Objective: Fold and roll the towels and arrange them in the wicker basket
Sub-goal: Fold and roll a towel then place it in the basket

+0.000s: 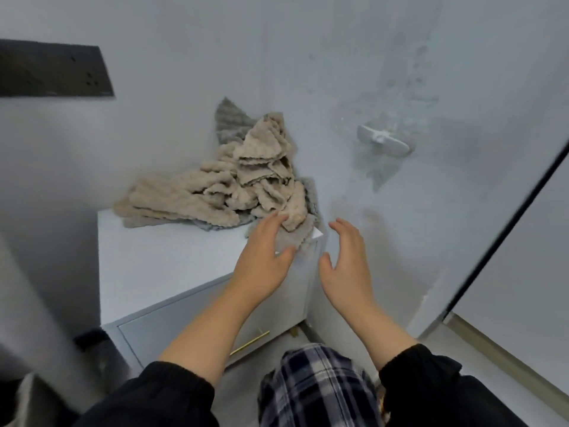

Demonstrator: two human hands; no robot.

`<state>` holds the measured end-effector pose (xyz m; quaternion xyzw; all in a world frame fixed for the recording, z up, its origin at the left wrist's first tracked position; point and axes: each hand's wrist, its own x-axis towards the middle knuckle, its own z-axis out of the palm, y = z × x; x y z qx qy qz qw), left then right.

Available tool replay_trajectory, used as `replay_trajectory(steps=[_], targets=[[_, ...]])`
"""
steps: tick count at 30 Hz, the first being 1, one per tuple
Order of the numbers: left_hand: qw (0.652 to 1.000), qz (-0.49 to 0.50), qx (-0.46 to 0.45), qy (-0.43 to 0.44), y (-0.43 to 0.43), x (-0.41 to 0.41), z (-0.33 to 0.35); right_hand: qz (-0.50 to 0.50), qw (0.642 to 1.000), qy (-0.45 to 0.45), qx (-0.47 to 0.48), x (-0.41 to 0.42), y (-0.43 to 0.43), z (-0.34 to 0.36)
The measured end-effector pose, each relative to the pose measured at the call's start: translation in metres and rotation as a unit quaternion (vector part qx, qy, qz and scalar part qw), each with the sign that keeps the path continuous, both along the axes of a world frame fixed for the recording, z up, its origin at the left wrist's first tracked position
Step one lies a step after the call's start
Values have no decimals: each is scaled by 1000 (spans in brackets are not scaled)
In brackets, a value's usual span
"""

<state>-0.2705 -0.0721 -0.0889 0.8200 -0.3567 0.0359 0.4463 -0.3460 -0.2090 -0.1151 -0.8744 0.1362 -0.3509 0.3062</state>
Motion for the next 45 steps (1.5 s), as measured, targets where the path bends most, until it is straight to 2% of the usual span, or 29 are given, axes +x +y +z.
replay_trajectory(steps=[5,9,12,16,18,22,25,27,29,32,35,37,39,40,42,45], targets=[[997,52,-43,31,35,42,-17,20,999,0,38,55,28,-4],[992,107,-31,61,52,76,-30,19,998,16,52,86,37,-8],[988,142,46,50,55,100,-40,5,999,51,17,106,35,-24],[975,144,164,30,54,114,-58,-74,978,187,-50,125,18,-52],[959,135,250,12,52,116,-68,-121,965,224,-70,132,9,-59],[929,99,355,14,49,116,-78,-163,957,207,-122,141,1,-63],[926,89,366,18,49,116,-79,-183,974,109,-77,142,-3,-53],[949,94,300,32,49,117,-76,-181,983,-17,-13,141,-3,-32],[979,95,158,85,46,117,-70,-165,977,-138,7,137,3,-4],[982,88,-36,161,41,114,-54,-109,971,-207,53,129,17,34],[976,98,-103,162,41,111,-44,-59,966,-210,140,120,25,60],[968,106,-141,179,42,110,-39,-47,967,-180,175,117,21,73],[948,116,-209,213,43,109,-32,-14,976,-59,210,120,14,77],[939,122,-238,218,43,108,-29,19,969,1,245,121,13,76],[927,128,-277,218,46,105,-22,75,936,47,339,122,15,69],[912,71,-311,257,50,99,-12,140,861,18,489,118,19,63]])
